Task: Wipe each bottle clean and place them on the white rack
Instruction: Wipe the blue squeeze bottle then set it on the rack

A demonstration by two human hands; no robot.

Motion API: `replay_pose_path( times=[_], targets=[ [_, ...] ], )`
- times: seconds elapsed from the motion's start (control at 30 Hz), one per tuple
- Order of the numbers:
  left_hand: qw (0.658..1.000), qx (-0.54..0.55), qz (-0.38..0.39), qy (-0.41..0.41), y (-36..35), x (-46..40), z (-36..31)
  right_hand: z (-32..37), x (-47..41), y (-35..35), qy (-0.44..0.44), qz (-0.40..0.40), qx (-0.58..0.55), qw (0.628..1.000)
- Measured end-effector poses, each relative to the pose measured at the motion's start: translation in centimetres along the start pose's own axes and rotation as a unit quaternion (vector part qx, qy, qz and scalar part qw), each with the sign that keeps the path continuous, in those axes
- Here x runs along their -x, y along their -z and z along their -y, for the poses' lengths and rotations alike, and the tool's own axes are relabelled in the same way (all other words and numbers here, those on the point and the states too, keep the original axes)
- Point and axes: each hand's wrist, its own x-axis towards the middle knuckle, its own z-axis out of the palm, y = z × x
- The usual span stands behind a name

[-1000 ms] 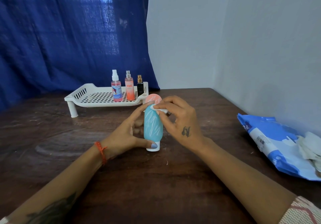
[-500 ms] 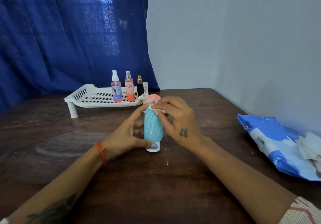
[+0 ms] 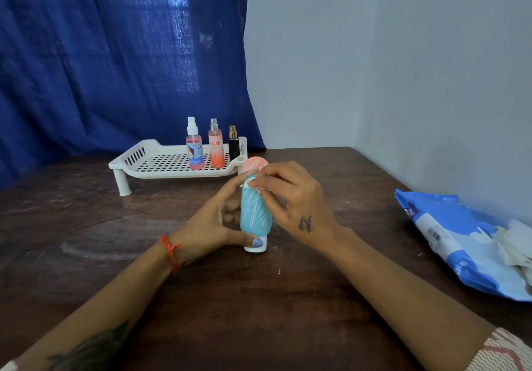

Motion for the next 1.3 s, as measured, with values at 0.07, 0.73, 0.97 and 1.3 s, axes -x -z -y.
replay_pose_path(
  times=[0.07,0.73,0.97,1.3],
  targets=[
    [1.0,-0.001,-0.001,-0.001,0.0,0.0,0.0,-0.1,0.0,0.2,-0.007,-0.005,-0.014,1.0],
    [1.0,0.012,0.001,-0.001,0.0,0.0,0.2,-0.1,-0.1,0.6,-0.012,0.002,0.009,1.0],
    [1.0,0.009,0.002,0.001,0.1,0.0,0.2,0.6,-0.3,0.1,0.051,0.044,0.027,0.997],
    [1.0,0.014,0.004,0.0,0.0,-0.1,0.2,-0.2,0.0,0.6,0.002,0.0,0.011,1.0]
  ],
)
